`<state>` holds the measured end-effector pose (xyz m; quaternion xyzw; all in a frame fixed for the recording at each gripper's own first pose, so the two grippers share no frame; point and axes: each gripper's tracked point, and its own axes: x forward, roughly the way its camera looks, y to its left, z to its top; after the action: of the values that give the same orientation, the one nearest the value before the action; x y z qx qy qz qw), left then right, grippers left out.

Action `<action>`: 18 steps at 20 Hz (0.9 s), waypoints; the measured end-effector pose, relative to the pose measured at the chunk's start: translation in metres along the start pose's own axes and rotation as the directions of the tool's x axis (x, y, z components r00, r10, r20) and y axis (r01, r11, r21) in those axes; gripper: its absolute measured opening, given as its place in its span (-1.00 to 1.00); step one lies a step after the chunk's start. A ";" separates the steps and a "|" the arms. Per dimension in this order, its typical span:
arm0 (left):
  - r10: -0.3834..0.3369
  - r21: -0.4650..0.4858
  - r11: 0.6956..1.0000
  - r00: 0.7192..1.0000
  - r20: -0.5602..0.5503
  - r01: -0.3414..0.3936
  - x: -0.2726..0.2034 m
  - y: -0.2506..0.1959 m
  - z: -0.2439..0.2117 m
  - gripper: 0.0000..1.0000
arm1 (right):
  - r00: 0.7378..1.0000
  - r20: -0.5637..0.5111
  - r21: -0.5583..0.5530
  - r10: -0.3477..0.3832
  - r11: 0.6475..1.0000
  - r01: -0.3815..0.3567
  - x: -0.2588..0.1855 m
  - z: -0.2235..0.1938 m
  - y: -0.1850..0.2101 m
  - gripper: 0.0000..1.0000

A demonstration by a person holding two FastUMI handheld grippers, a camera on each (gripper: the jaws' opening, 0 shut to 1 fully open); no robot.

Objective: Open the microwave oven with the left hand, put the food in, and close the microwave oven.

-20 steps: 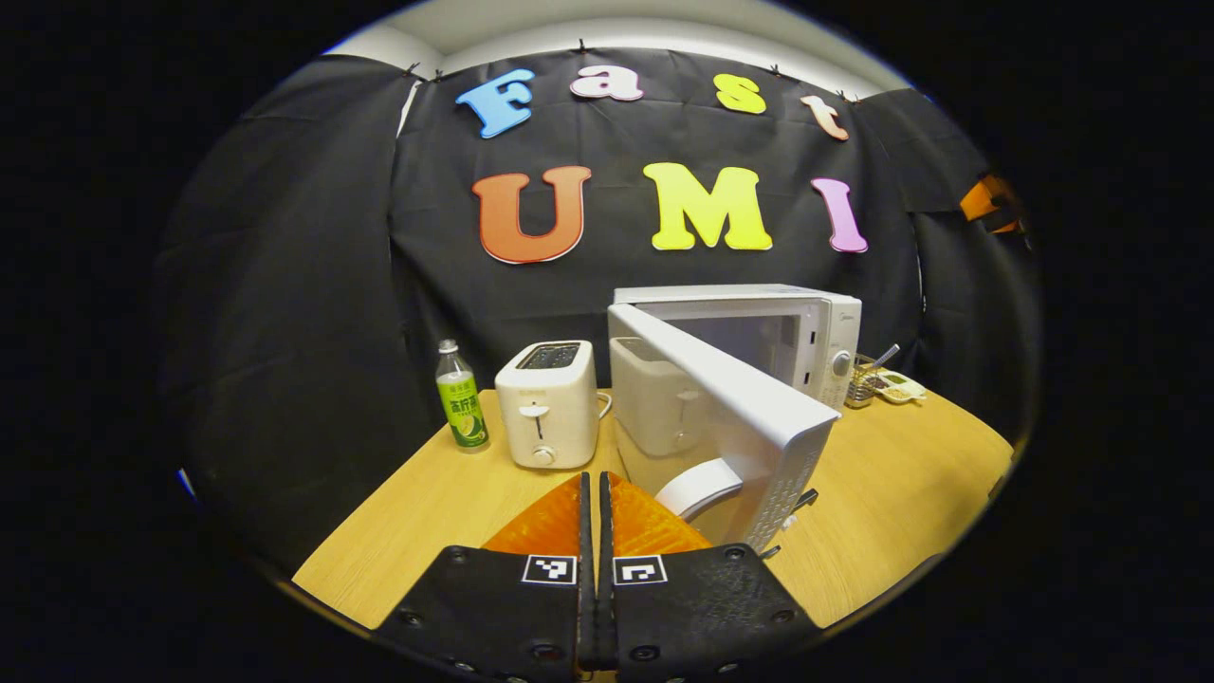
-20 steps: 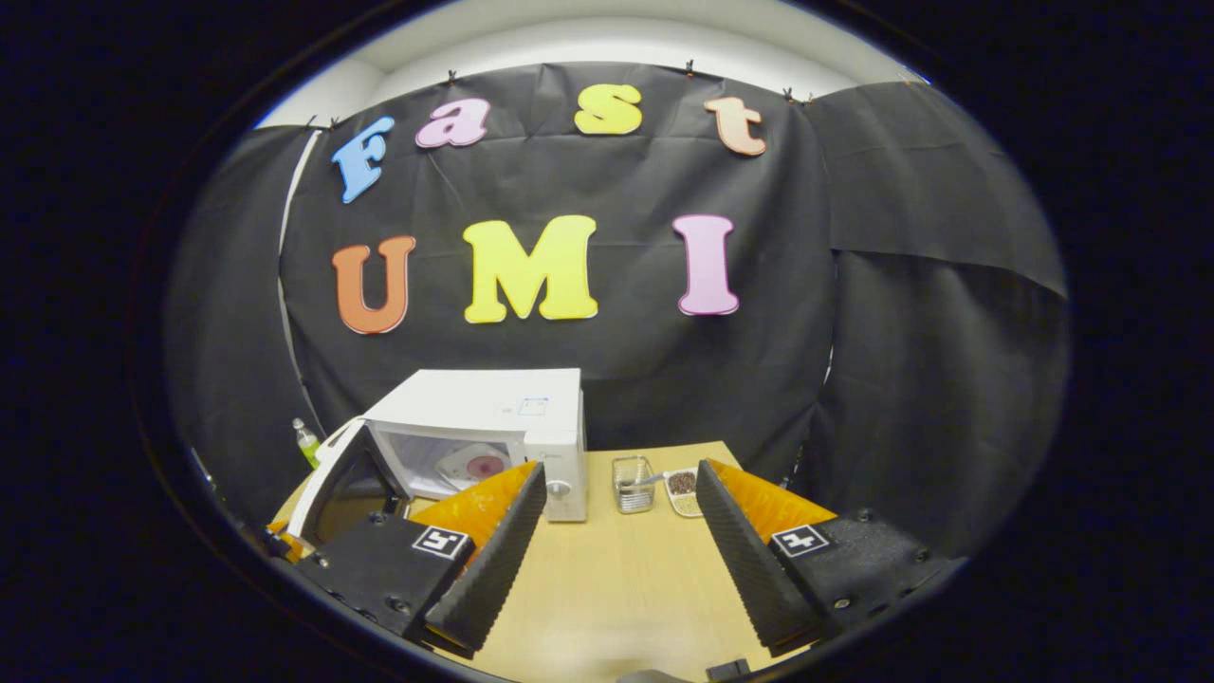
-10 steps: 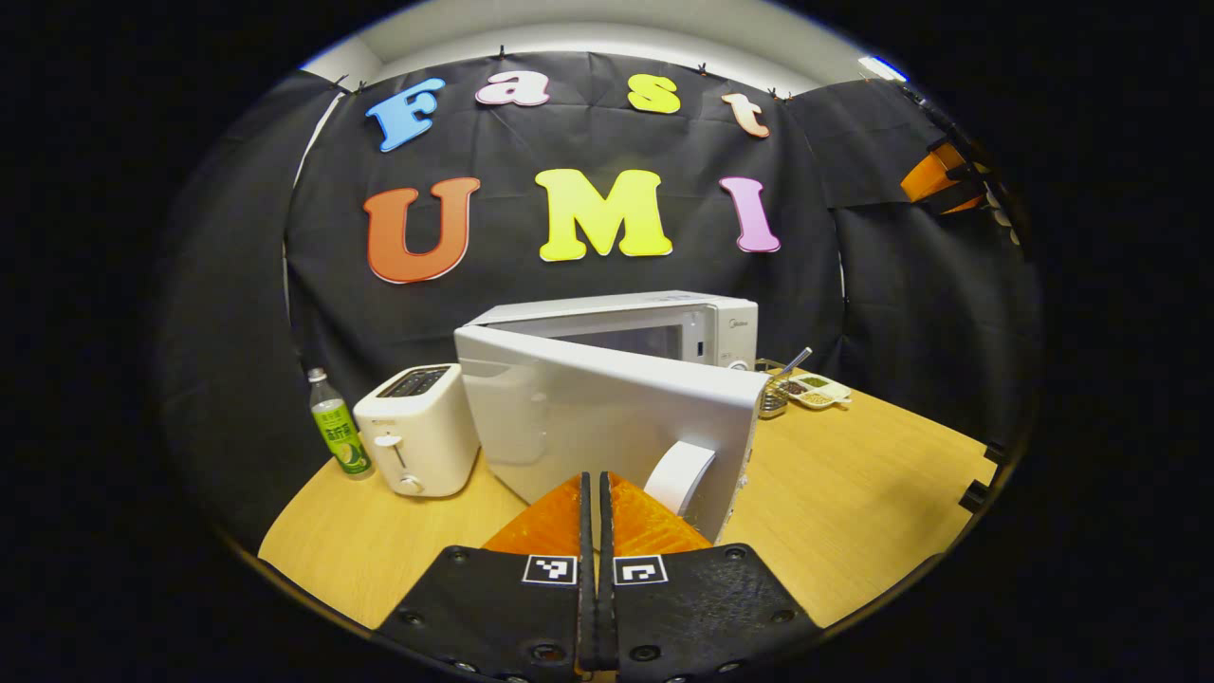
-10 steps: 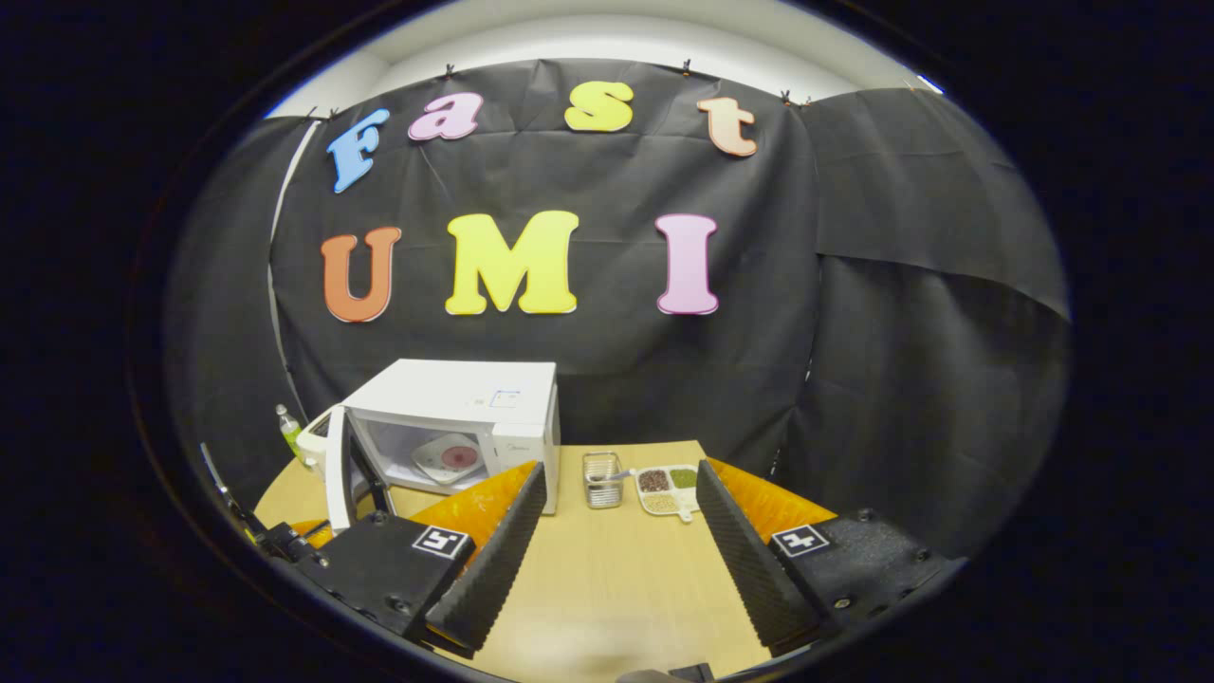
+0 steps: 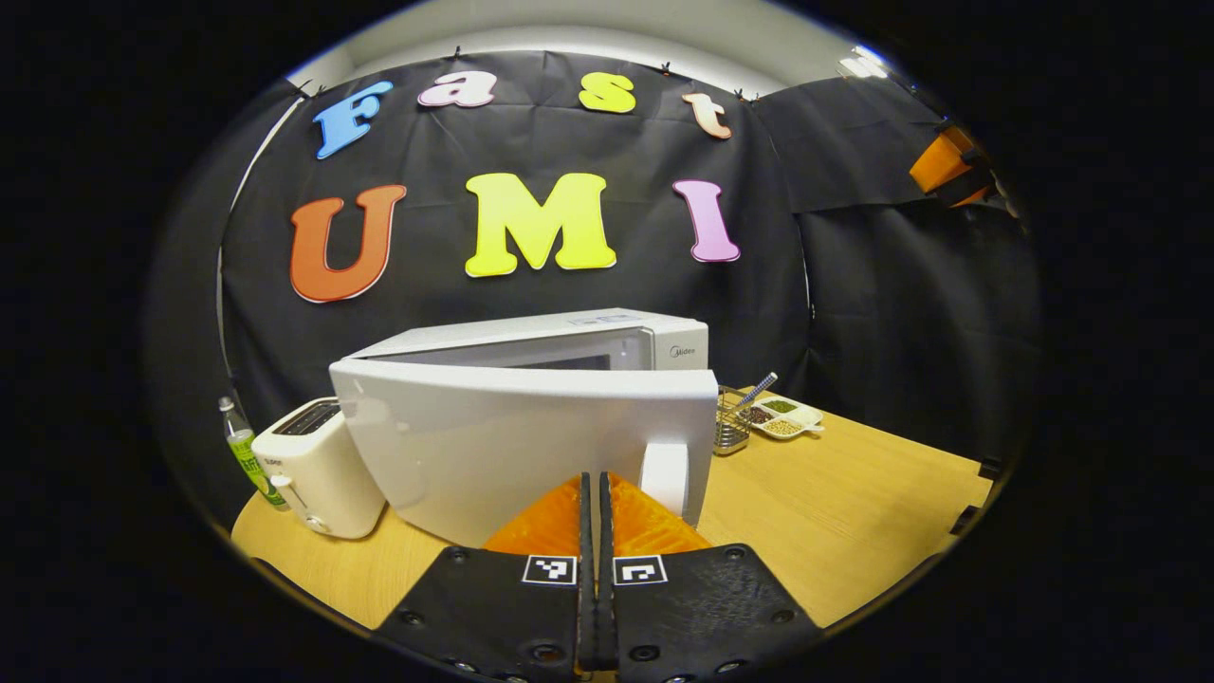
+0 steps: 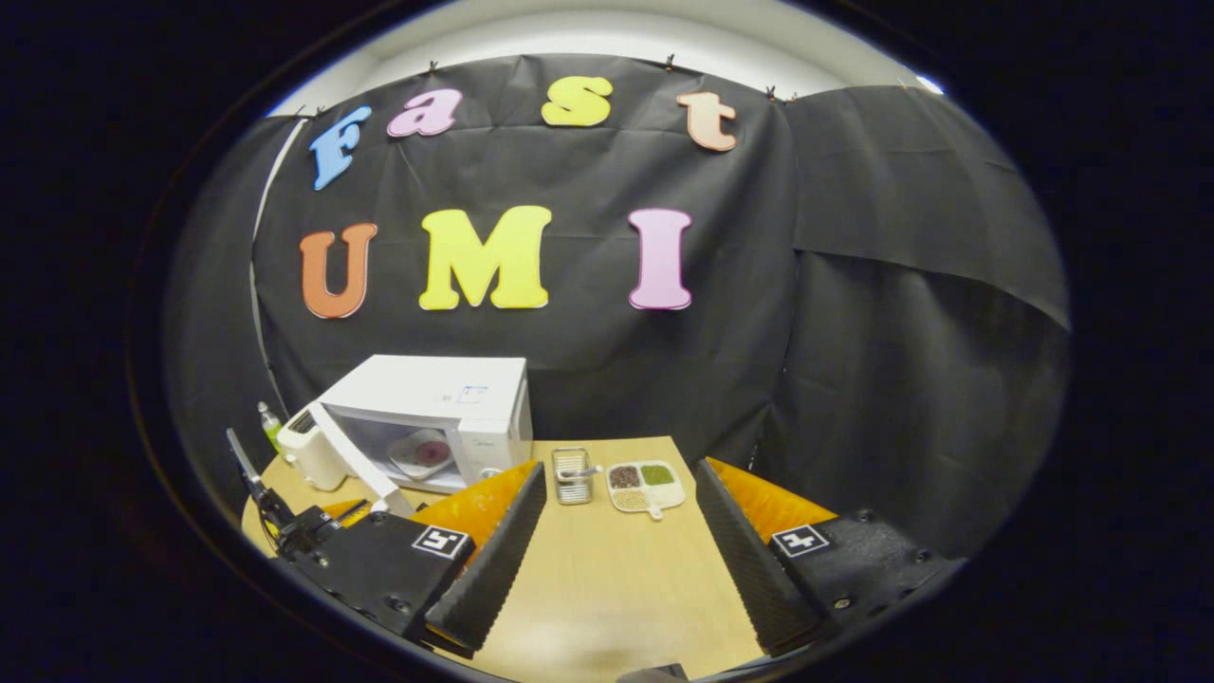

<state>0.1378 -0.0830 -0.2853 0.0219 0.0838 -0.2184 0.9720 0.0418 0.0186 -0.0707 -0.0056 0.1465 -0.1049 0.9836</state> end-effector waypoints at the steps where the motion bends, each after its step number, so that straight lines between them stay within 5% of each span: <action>1: -0.004 0.006 1.000 1.000 -0.003 0.004 0.010 -0.002 0.001 -1.00 | 1.000 -0.001 0.007 -0.009 1.000 0.009 0.000 0.000 -0.004 0.83; 2: -0.006 0.012 1.000 1.000 -0.004 0.006 0.020 -0.005 0.002 -1.00 | 1.000 -0.001 0.009 -0.019 1.000 0.019 0.001 0.001 -0.009 1.00; 5: -0.010 0.003 1.000 1.000 0.001 0.010 0.048 -0.009 0.008 -1.00 | 0.999 -0.018 0.026 -0.044 0.999 0.045 0.009 -0.002 -0.029 1.00; 6: -0.008 -0.004 1.000 1.000 -0.006 0.008 0.058 -0.009 0.007 -1.00 | 0.998 -0.022 0.037 -0.051 0.998 0.052 0.009 -0.004 -0.032 0.83; 8: 0.005 -0.009 1.000 1.000 -0.011 -0.005 0.074 -0.008 0.010 -1.00 | 0.998 -0.034 0.048 -0.056 0.997 0.057 0.015 -0.006 -0.036 1.00; 10: 0.014 -0.024 1.000 1.000 -0.007 -0.014 0.088 -0.008 0.013 -1.00 | 0.998 -0.038 0.045 -0.057 0.997 0.059 0.017 -0.006 -0.037 0.84; 13: 0.031 -0.027 0.999 0.999 -0.022 -0.032 0.109 -0.007 0.010 -1.00 | 0.998 -0.045 0.039 -0.054 0.998 0.056 0.022 -0.005 -0.036 1.00; 14: 0.034 -0.028 0.999 0.999 -0.026 -0.035 0.114 -0.006 0.010 -1.00 | 0.997 -0.049 0.039 -0.053 0.998 0.055 0.024 -0.006 -0.036 0.84; 17: 0.043 -0.027 0.999 0.999 -0.021 -0.044 0.127 -0.004 0.015 -1.00 | 0.997 -0.057 0.044 -0.048 0.998 0.050 0.029 -0.007 -0.035 0.83; 18: 0.048 -0.029 0.998 0.999 -0.024 -0.048 0.131 -0.003 0.014 -1.00 | 0.998 -0.057 0.050 -0.039 0.998 0.042 0.031 -0.007 -0.033 1.00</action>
<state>0.2554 -0.1423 -0.2944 0.0121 0.0976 -0.1935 0.9762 0.0615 -0.0202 -0.0846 0.0197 0.1712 -0.1288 0.9766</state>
